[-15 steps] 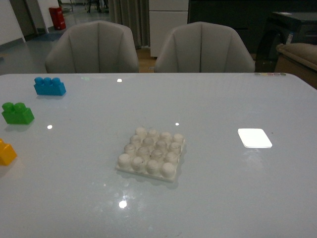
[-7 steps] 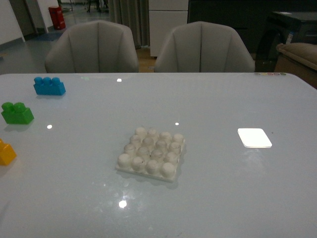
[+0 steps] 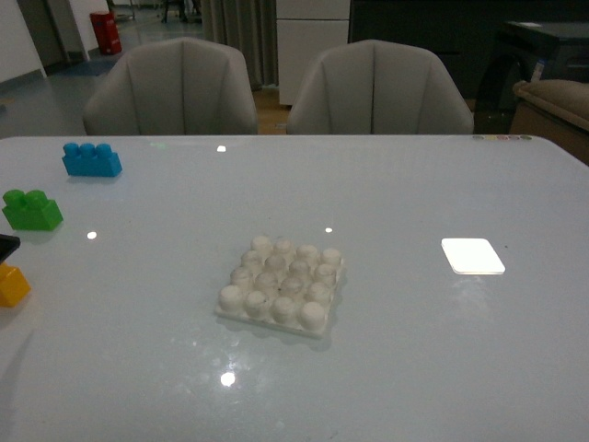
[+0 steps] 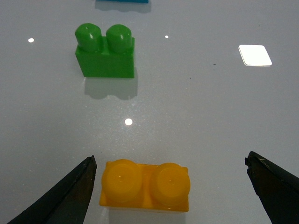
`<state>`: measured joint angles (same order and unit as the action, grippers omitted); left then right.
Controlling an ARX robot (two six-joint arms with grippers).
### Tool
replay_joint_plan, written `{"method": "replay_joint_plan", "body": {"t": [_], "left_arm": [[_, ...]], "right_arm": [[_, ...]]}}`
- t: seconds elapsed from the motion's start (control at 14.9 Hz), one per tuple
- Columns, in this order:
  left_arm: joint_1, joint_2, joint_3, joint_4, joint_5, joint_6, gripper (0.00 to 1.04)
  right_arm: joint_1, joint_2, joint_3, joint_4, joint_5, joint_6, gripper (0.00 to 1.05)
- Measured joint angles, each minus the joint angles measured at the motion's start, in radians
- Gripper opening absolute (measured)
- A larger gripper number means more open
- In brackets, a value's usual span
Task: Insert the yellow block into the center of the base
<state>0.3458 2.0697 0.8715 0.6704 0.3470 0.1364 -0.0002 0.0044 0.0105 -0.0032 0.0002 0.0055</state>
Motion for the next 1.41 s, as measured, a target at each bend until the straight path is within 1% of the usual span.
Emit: {"method": "replay_joint_plan", "body": {"t": [0.13,0.4,0.74,1.07,1.14,1.28,1.34,1.41], "left_arm": [[0.002,0.024,0.005,0.017,0.017,-0.029,0.98],[0.014,0.053,0.009,0.058,0.001,-0.033,0.98],[0.003,0.125,0.012,0.096,-0.022,-0.032,0.98],[-0.004,0.150,0.015,0.158,-0.025,-0.052,0.98],[-0.004,0.154,0.015,0.166,-0.030,-0.056,0.89],[-0.004,0.154,0.014,0.187,-0.032,-0.060,0.63],[-0.006,0.152,0.006,0.196,-0.032,-0.065,0.60],[-0.011,0.141,-0.005,0.196,-0.032,-0.071,0.59]], "right_arm": [[0.000,0.000,0.000,0.000,0.000,0.000,0.98],[0.000,0.000,0.000,0.000,0.000,0.000,0.98],[0.000,0.000,0.000,0.000,0.000,0.000,0.98],[0.000,0.000,0.000,0.000,0.000,0.000,0.98],[0.000,0.000,0.000,0.000,0.000,0.000,0.98],[0.000,0.000,0.000,0.000,0.000,0.000,0.98],[0.000,0.000,0.000,0.000,0.000,0.000,0.98],[0.000,0.000,0.000,0.000,0.000,0.000,0.98]]}}
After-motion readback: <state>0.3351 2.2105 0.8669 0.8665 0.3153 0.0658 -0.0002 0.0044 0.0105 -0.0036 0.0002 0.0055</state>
